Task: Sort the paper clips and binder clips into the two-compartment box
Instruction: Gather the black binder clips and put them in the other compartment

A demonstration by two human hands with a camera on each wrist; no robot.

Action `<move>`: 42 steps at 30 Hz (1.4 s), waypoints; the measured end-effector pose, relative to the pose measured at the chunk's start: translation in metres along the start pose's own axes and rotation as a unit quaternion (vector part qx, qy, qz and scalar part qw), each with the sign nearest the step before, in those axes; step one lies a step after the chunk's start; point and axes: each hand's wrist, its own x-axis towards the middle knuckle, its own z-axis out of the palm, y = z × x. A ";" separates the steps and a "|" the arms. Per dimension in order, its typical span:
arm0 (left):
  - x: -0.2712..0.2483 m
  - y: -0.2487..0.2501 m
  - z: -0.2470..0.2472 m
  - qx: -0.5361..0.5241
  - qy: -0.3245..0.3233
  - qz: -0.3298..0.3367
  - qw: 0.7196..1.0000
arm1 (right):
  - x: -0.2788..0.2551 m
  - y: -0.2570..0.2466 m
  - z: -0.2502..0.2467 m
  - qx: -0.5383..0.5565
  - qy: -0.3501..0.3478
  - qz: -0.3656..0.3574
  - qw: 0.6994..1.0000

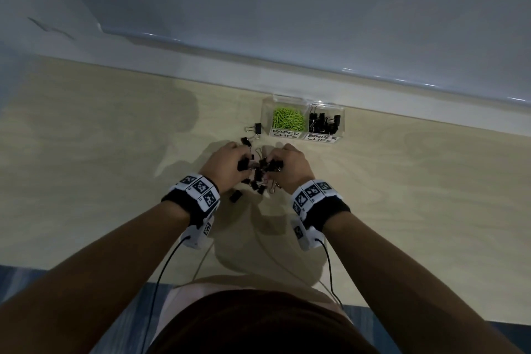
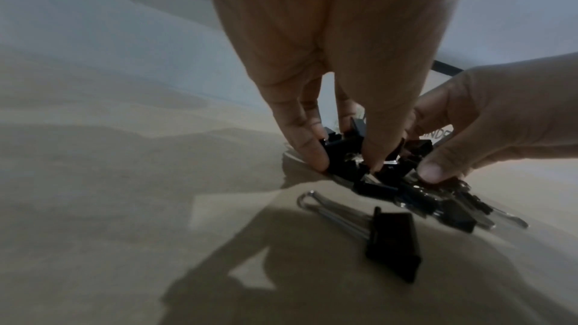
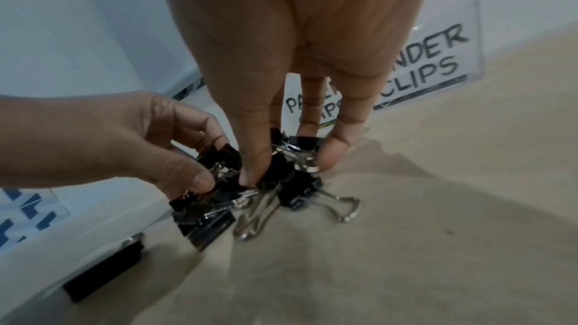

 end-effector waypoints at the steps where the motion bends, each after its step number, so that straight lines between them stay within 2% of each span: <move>1: -0.001 0.002 0.000 0.003 -0.004 0.003 1.000 | -0.002 0.004 0.000 0.007 0.006 0.000 1.000; 4: 0.000 0.008 0.000 -0.012 -0.007 0.016 1.000 | -0.007 0.014 -0.006 0.036 0.034 0.000 0.999; 8: 0.004 0.023 -0.001 -0.082 -0.010 0.017 0.996 | -0.018 0.027 -0.017 0.125 0.090 0.010 0.988; 14: 0.019 0.060 -0.002 -0.219 -0.012 0.002 0.976 | -0.022 0.037 -0.071 0.303 0.145 0.079 0.938; 17: 0.036 0.091 -0.007 -0.253 -0.005 0.004 0.967 | -0.007 0.040 -0.103 0.331 0.201 0.070 0.920; 20: 0.062 0.120 -0.011 -0.261 0.044 0.006 0.964 | 0.013 0.042 -0.122 0.321 0.230 0.060 0.917; 23: 0.082 0.141 -0.011 -0.219 0.082 -0.004 0.972 | 0.029 0.052 -0.125 0.289 0.221 0.074 0.928; 27: 0.096 0.157 -0.012 -0.158 0.072 -0.007 0.985 | 0.031 0.068 -0.124 0.262 0.192 0.080 0.943; 30: 0.098 0.151 -0.010 -0.133 0.057 -0.002 0.989 | 0.018 0.077 -0.121 0.216 0.217 0.065 0.950; 32: 0.092 0.141 -0.014 -0.149 0.073 0.020 0.986 | 0.005 0.077 -0.113 0.182 0.231 0.034 0.955; 35: 0.080 0.105 -0.030 -0.129 0.143 0.030 0.981 | -0.016 0.066 -0.086 0.151 0.200 -0.019 0.968; 38: 0.076 0.051 -0.044 -0.079 0.176 -0.012 0.981 | -0.031 0.048 -0.053 0.081 0.102 -0.041 0.991; 39: 0.077 0.033 -0.045 -0.046 0.156 -0.025 0.986 | -0.031 0.042 -0.043 0.044 0.057 -0.035 0.997; 42: 0.074 0.005 -0.037 0.055 0.000 -0.018 0.998 | -0.024 0.021 -0.023 -0.073 -0.082 -0.037 0.993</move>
